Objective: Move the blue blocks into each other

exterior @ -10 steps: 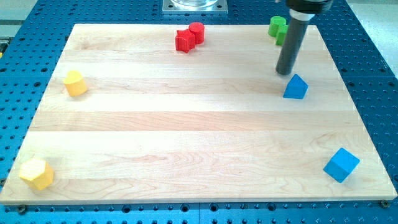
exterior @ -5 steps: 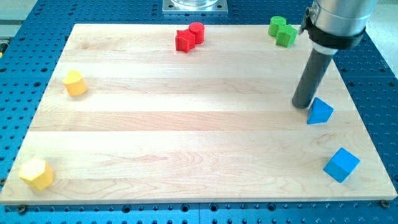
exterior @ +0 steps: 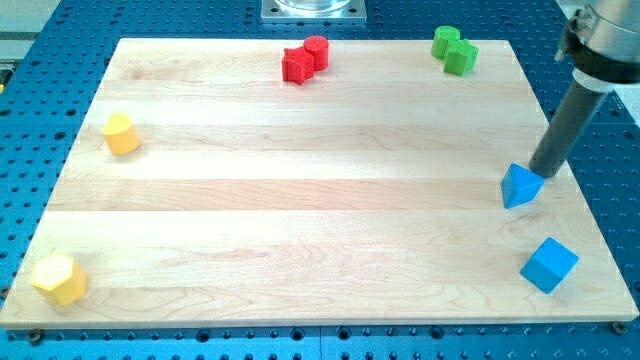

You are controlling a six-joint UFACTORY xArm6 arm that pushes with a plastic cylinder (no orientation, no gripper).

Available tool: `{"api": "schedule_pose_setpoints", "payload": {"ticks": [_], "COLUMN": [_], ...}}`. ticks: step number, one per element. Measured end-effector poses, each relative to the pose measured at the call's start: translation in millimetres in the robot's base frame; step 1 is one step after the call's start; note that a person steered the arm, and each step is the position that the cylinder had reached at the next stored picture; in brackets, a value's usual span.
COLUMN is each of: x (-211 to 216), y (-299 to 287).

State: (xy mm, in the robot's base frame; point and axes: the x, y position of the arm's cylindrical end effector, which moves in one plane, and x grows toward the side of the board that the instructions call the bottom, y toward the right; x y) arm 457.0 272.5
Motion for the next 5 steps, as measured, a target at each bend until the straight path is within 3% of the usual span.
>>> {"api": "schedule_pose_setpoints", "payload": {"ticks": [1, 2, 3, 4, 5], "x": [26.4, 59.5, 87.6, 161.0, 155.6], "y": [-46.6, -56.8, 26.2, 29.2, -9.6]}}
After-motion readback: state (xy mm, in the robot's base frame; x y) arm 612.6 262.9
